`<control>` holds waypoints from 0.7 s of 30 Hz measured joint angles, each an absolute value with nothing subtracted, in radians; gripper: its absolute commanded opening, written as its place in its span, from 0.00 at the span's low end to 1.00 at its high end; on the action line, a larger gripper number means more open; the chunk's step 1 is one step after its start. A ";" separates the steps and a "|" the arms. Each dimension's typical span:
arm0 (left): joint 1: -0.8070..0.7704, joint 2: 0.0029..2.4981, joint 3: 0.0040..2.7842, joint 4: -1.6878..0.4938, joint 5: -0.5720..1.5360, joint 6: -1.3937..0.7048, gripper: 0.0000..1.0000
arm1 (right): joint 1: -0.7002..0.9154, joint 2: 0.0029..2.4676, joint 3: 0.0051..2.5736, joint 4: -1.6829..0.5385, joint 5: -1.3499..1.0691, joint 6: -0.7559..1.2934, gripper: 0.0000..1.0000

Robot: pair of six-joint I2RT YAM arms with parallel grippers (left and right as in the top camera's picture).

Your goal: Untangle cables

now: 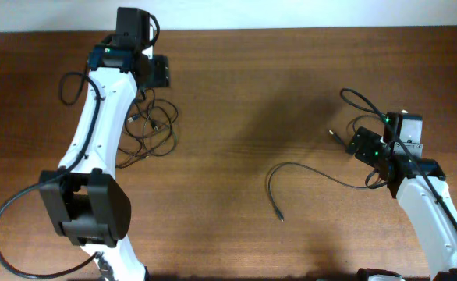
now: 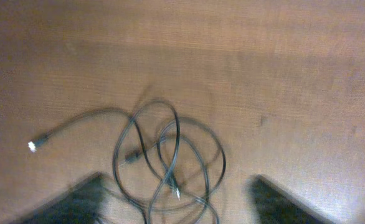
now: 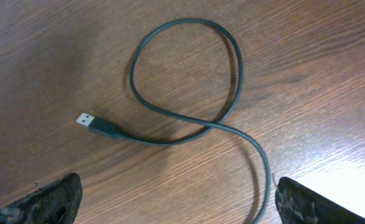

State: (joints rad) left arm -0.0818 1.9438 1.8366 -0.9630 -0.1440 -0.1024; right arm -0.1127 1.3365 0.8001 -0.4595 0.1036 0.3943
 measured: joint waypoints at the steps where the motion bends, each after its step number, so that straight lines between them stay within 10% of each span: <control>1: -0.082 1.948 1.836 -0.977 -0.139 -0.105 0.99 | -0.113 1.336 0.800 -0.456 0.096 0.393 0.99; 4: -0.082 1.956 1.836 -0.982 -0.130 -0.106 0.99 | -0.113 1.336 0.800 -0.452 0.057 0.393 0.72; 6: -0.082 1.956 1.836 -0.982 -0.129 -0.106 0.99 | -0.113 1.336 0.800 -0.457 0.045 0.395 0.04; 11: -0.082 1.956 1.836 -0.982 -0.126 -0.106 0.99 | -0.115 1.336 0.800 -0.478 -0.098 0.334 0.07; 15: -0.082 1.956 1.836 -0.983 -0.126 -0.106 0.99 | -0.115 1.344 0.801 -0.572 -0.254 0.280 0.65; 21: -0.082 1.956 1.836 -0.982 -0.126 -0.106 0.99 | -0.115 1.537 0.804 -0.445 -0.241 0.246 0.79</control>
